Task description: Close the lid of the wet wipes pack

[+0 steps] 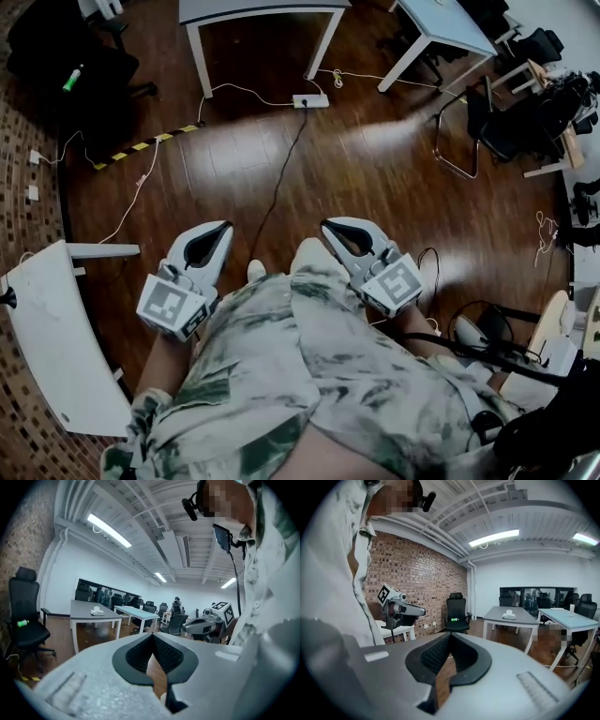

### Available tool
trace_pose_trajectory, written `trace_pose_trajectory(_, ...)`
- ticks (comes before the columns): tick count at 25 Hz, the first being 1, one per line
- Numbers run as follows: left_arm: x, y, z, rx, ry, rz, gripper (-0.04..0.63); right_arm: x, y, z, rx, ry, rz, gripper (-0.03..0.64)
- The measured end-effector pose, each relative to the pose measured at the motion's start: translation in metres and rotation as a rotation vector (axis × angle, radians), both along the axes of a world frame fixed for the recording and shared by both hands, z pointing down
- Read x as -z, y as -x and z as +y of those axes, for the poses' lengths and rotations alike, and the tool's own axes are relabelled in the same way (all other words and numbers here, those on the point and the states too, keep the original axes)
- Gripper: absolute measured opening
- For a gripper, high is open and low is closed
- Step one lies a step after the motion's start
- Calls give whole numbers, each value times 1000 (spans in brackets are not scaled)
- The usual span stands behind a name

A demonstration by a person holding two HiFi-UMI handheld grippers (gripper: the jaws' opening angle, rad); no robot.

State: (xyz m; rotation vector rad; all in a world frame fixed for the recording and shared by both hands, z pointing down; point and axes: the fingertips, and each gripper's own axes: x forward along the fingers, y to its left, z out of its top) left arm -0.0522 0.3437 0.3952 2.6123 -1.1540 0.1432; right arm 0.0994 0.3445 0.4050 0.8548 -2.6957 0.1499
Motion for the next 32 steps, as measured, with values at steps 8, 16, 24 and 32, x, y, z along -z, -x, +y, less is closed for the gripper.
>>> trace_pose_trajectory(8, -20, 5, -24, 19, 44, 22, 3, -16, 13, -17, 88, 49, 50, 8)
trace_pose_trajectory(16, -25, -13, -110, 53, 65, 14, 3, -24, 9, -113, 150, 59, 6, 8)
trace_pose_trajectory(24, -1, -26, -228, 138, 30, -43, 3, -15, -30, -223, 193, 24, -19, 8)
trace_pose_trajectory(32, -3, -74, -316, 70, 45, -71, 3, -27, -62, -331, 203, 41, 40, 8)
